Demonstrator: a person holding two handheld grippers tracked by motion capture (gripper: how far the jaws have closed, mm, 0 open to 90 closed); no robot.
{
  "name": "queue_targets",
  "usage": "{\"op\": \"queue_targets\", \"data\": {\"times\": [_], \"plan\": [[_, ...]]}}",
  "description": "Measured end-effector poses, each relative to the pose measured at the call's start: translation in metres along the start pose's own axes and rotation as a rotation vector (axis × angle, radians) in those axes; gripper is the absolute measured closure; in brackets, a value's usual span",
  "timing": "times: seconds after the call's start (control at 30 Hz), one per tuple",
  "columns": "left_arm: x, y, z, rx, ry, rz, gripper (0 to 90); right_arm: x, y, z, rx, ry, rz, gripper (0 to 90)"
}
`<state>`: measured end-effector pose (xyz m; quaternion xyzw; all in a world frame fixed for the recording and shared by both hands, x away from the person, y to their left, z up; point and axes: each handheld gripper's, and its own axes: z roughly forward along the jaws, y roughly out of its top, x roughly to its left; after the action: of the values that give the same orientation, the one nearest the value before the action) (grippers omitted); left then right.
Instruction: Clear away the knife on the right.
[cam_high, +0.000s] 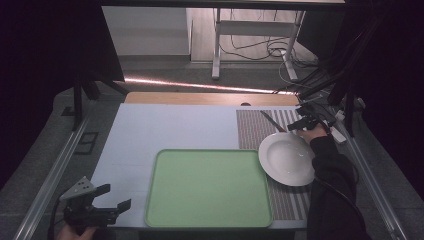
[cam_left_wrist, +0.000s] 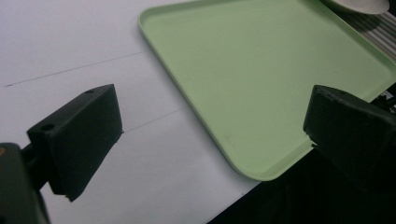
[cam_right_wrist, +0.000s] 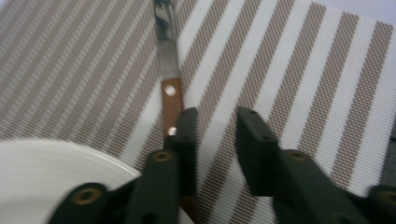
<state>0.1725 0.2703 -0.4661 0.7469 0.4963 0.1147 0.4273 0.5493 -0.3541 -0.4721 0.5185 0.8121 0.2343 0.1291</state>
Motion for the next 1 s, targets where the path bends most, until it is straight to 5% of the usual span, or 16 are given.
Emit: {"op": "queue_targets", "data": {"times": [0.17,0.5,0.73,0.83,1.0], "plan": [[0.0,0.0,0.0,0.001,0.0,0.0,4.3,0.007,0.007,0.004,0.0,0.005,0.045,28.4],[0.0,0.0,0.0,0.004,0.001,0.004,4.3,0.029,0.014,0.024,0.037,-0.092,-0.014,0.0],[0.0,0.0,0.0,0.005,0.001,0.003,4.3,0.028,0.013,0.038,0.073,-0.098,-0.031,5.8],[0.0,0.0,0.0,0.005,0.001,0.003,4.3,0.026,0.013,0.037,0.065,-0.111,-0.058,23.7],[0.0,0.0,0.0,0.004,0.001,0.003,4.3,0.024,0.011,0.032,0.061,-0.046,-0.081,59.7]]}}
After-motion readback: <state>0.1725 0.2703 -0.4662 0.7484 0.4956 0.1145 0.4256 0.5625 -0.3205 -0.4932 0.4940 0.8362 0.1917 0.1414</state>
